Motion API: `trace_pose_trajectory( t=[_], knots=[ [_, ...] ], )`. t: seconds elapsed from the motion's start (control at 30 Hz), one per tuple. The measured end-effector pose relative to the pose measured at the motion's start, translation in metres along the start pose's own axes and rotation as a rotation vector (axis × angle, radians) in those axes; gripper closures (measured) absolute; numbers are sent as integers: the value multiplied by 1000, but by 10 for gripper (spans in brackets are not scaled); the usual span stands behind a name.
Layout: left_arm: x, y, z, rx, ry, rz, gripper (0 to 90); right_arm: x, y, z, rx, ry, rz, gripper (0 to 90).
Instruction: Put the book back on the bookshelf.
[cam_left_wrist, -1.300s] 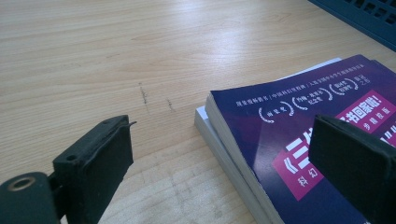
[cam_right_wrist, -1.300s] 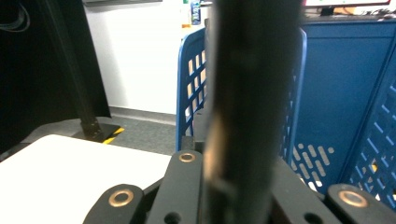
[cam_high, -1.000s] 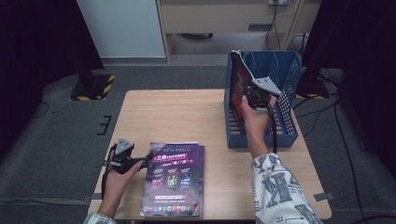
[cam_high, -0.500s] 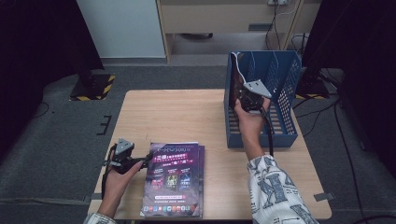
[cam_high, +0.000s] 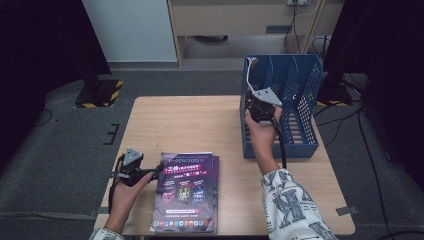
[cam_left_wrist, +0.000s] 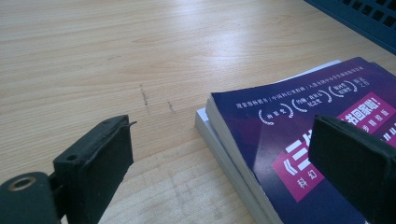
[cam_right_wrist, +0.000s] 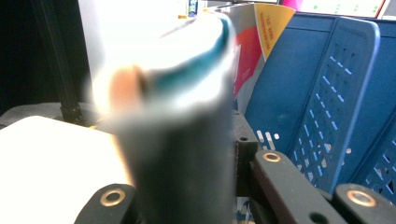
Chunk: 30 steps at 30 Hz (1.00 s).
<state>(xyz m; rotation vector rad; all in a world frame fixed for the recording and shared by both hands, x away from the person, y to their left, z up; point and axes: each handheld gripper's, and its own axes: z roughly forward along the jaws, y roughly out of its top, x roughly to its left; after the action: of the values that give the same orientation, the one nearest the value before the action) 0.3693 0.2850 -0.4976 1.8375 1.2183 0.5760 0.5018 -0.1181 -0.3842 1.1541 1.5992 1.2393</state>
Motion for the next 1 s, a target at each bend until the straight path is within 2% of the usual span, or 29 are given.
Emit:
trace_pose_trajectory(
  t=[0.3, 0.63, 0.83, 1.0],
  knots=[
    [0, 0, 0, 0, 0, 0, 63, 6, 6, -3, 35, -2, -14, 830],
    [0, 0, 0, 0, -1, -1, 66, 10, 16, -6, 49, -4, -43, 849],
    [-1, 0, 0, 1, 1, 1, 66, 10, 15, -4, 42, 7, -41, 817],
    [-1, 0, 0, 2, -3, 0, 66, 7, 14, -5, 33, 16, -15, 777]
  ],
)
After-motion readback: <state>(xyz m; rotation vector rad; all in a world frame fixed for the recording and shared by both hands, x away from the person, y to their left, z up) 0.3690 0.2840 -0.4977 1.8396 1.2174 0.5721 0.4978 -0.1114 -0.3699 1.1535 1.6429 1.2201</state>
